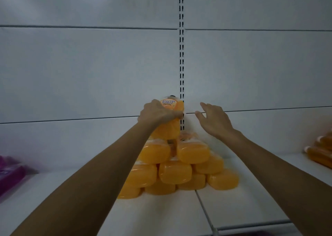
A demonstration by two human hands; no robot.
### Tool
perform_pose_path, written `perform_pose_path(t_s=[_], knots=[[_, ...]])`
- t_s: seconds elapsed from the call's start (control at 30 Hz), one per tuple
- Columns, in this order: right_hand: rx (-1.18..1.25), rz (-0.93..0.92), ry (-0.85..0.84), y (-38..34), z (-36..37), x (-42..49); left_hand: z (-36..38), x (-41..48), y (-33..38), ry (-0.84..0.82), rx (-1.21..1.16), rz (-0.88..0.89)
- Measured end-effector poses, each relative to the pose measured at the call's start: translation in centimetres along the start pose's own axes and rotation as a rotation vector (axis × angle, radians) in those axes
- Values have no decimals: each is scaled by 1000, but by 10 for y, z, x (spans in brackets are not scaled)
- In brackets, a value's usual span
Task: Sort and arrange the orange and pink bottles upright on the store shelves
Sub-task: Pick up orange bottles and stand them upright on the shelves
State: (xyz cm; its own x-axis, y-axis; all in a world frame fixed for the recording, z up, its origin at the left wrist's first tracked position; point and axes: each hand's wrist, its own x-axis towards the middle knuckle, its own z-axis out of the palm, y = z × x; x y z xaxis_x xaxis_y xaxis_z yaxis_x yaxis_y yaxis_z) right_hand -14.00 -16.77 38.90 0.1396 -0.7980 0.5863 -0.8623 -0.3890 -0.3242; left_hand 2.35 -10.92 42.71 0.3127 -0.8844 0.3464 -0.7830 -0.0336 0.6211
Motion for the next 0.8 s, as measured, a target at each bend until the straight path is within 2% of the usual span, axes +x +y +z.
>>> perform_pose_path(t_s=[0.27,0.43,0.57,0.8], knots=[[9,58,-63,65,2,-5,43,5,23,-140,152,-73],[32,17,-130,82,11,-6,53,8,27,-15,312,-79],[42,-14,-179,86,17,-5,57,-11,32,142,292,55],[67,9,-210,94,17,-29,54,-63,23,254,317,217]])
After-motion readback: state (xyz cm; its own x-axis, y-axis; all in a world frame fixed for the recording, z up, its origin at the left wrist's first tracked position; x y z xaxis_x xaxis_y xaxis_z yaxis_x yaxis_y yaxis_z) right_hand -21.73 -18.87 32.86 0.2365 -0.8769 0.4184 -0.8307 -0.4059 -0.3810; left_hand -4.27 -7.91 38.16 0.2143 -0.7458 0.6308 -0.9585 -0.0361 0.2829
